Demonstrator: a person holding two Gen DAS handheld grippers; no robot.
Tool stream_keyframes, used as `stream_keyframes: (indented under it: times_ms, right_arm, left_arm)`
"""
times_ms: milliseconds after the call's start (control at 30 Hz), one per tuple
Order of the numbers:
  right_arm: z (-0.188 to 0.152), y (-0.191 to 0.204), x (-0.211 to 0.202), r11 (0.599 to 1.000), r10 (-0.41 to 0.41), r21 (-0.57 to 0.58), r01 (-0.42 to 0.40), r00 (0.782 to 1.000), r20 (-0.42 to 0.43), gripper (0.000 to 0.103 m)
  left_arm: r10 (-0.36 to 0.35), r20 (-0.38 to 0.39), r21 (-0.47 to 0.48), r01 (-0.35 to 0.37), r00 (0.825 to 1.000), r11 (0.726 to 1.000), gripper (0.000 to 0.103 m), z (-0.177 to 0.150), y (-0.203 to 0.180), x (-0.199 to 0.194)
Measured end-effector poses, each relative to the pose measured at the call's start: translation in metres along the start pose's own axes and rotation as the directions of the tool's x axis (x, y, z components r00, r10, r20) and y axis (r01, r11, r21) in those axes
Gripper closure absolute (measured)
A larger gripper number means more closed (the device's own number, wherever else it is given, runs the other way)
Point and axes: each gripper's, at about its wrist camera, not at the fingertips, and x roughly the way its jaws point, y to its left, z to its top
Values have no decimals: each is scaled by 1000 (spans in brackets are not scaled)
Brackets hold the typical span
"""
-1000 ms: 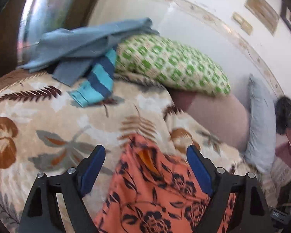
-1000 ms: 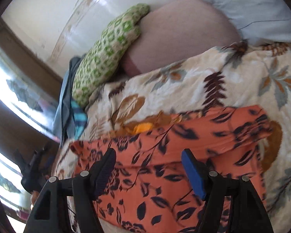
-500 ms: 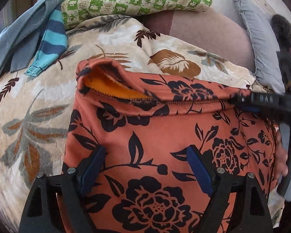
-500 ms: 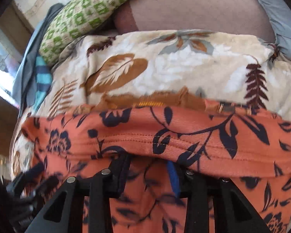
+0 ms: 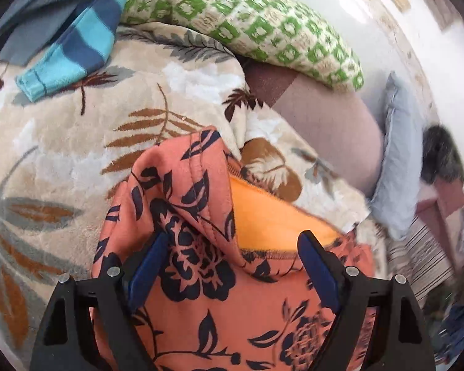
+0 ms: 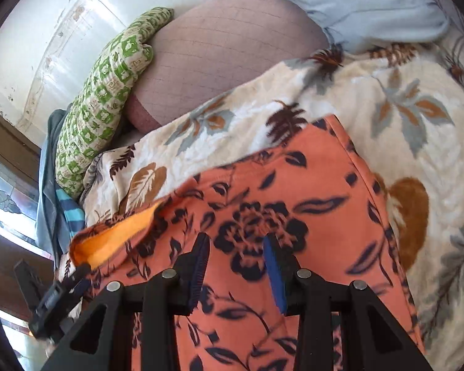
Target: Fold small clothes
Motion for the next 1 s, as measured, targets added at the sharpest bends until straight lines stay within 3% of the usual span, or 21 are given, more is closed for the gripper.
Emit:
stream_keyframes:
  times_ms: [67, 133, 200, 267, 367, 500, 600, 700, 800, 867, 1000]
  right_arm:
    - [-17, -4, 2, 1000, 12, 14, -12, 999, -37, 64]
    - [-26, -3, 6, 1000, 9, 11, -8, 999, -52, 64]
    - [-27, 13, 7, 998, -19, -59, 17, 999, -35, 64]
    - [-26, 39, 8, 990, 15, -137, -18, 1000, -26, 62]
    - [-27, 88, 24, 964, 75, -248, -95, 993, -91, 62]
    - [-33, 157, 81, 927, 54, -349, -139, 969, -242, 62]
    - [-30, 196, 131, 920, -22, -381, -98, 954, -299, 61]
    - [-6, 217, 162, 925, -65, -379, -31, 969, -239, 62]
    - [23, 210, 166, 968, 1, -245, -51, 980, -201, 61]
    - [33, 197, 152, 982, 46, -174, -76, 984, -171, 61]
    - [25, 169, 92, 975, 66, -205, -85, 993, -97, 61]
  left_arm:
    - [-96, 84, -152, 108, 992, 982, 17, 11, 21, -16]
    - [-118, 194, -257, 166, 974, 952, 17, 17, 40, -38]
    - [-67, 238, -277, 134, 969, 952, 17, 23, 44, -56]
    - [3, 278, -238, 66, 961, 969, 17, 27, 40, -70]
    - [140, 228, -134, -111, 964, 985, 17, 34, 27, -72]
    - [173, 166, -74, -163, 971, 984, 17, 38, 24, -66]
    - [211, 138, -19, -211, 968, 977, 17, 37, 27, -68]
    - [224, 105, 30, -228, 969, 973, 17, 38, 28, -63]
    - [233, 85, 48, -238, 969, 970, 17, 37, 30, -61]
    - [236, 70, 58, -240, 969, 969, 17, 35, 29, -58]
    - [250, 61, 106, -256, 966, 961, 17, 28, 15, -54]
